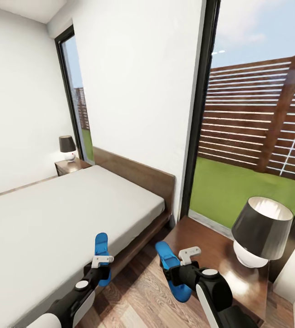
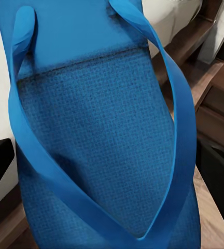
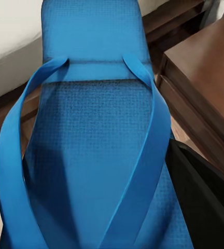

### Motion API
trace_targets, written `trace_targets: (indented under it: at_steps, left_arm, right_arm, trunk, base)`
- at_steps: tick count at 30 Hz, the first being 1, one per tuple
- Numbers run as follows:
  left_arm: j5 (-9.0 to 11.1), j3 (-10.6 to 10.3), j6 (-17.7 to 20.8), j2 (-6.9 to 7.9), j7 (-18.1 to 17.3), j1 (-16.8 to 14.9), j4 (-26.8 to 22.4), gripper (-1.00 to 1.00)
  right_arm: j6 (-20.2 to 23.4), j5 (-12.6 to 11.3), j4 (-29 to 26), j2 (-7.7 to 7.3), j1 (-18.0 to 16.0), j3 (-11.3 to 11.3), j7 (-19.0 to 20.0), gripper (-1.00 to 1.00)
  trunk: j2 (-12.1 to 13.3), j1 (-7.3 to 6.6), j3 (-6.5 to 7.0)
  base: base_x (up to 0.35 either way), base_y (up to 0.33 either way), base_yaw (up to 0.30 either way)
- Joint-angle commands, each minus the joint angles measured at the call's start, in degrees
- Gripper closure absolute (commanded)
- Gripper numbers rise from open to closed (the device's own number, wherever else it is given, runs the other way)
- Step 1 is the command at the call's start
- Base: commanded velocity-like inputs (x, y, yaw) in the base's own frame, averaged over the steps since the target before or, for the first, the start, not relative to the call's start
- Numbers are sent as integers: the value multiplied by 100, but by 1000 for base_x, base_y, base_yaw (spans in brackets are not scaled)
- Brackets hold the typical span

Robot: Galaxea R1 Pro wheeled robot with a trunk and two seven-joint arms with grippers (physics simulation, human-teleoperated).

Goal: In the bedroom, move the book from the bed onto either nightstand, and place the two sandals side by side next to the bed.

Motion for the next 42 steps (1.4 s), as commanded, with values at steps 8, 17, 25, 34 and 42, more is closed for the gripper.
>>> trace_targets:
  at_steps: [8, 17, 25, 34, 42]
  left_arm:
    - [43, -49, -46, 9, 38, 0, -23, 100]
    - [43, -56, -58, 9, 38, -3, -14, 100]
    - [43, -53, -90, 11, 38, 0, -24, 100]
    - [43, -57, -96, 5, 38, 1, -15, 100]
    - [43, -57, -115, 11, 38, 1, -28, 100]
  right_arm:
    - [27, 3, -7, 2, -5, -3, 18, 100]
    - [26, -1, -7, 2, -5, -3, 20, 100]
    - [26, -2, -2, 2, -5, 3, 19, 100]
    - [26, 2, 1, 2, -5, 5, 19, 100]
    - [26, -1, 7, 9, -5, 7, 18, 100]
  trunk:
    - [-9, 2, -10]
    - [-9, 2, -10]
    - [-9, 2, -10]
    - [-9, 2, -10]
    - [-9, 2, -10]
  base:
    - [1, 0, 11]
    - [196, 0, 1]
    - [75, 0, 1]
    - [160, 0, 114]
    - [126, 0, 252]
